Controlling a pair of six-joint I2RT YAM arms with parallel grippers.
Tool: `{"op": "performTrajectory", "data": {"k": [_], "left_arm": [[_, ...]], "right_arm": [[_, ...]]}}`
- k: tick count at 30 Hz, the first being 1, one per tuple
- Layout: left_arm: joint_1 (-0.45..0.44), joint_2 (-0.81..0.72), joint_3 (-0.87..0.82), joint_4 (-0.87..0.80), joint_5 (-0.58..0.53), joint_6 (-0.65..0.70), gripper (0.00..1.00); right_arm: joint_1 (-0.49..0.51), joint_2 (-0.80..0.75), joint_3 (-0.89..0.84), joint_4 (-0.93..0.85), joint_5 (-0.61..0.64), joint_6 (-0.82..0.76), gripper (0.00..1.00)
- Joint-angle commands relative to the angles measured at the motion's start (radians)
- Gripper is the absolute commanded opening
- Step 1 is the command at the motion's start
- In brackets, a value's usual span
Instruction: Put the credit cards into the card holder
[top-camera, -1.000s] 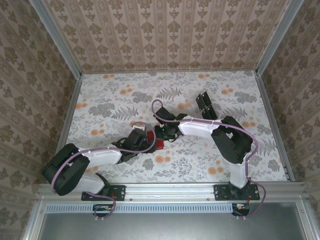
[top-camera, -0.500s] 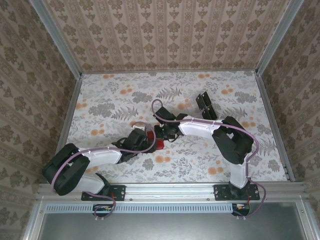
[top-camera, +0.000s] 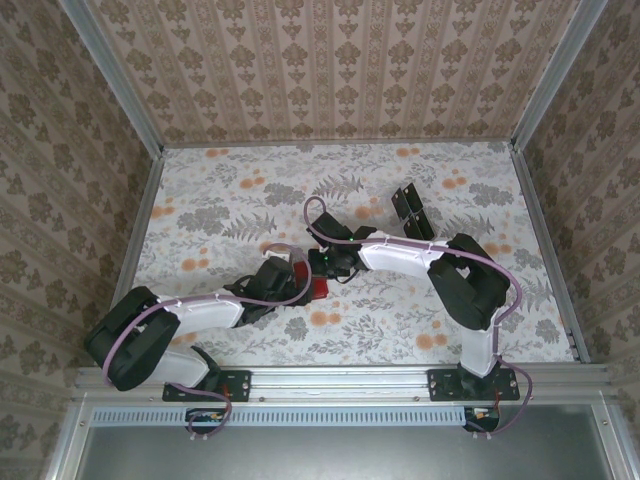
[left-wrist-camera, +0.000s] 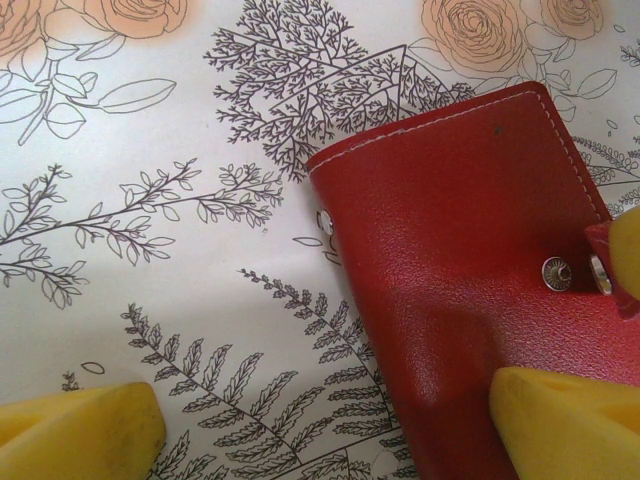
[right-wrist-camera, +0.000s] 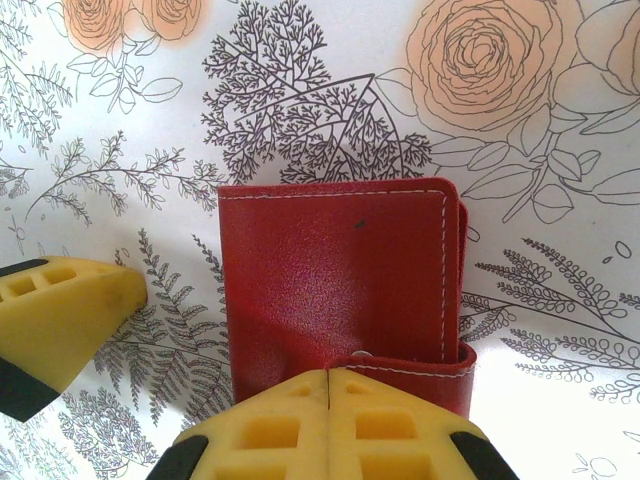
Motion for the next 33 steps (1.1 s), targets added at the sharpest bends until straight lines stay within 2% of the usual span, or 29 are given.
{"op": "performTrajectory", "data": {"k": [1,12,18,24,28,33], "left_arm": [[0.021,0.147,-0.063,0.020,0.111,-0.014,0.97],[0.020,0.098,-0.073,0.016,0.119,-0.014,0.97],[0.041,-0.106,-0.081,-0.071,0.092,-0.044,0.98],[0.134,-0.250,-0.026,-0.265,0.035,-0.085,0.97],[0.206,-0.231,0.002,-0.286,0.061,-0.054,0.98],[0.241,-0.158,0.034,-0.245,0.113,-0.014,0.98]], "right_arm": [[0.008,0.037,-0.012,0.018,-0.010,0.014,0.00],[0.011,0.084,-0.016,0.017,-0.011,0.010,0.00],[0.011,0.080,-0.038,0.021,-0.011,0.013,0.00],[0.011,0.071,-0.059,0.024,-0.013,0.010,0.00],[0.012,0.073,-0.069,0.021,-0.014,0.002,0.00],[0.014,0.074,-0.080,0.011,-0.007,-0.007,0.00]]}}
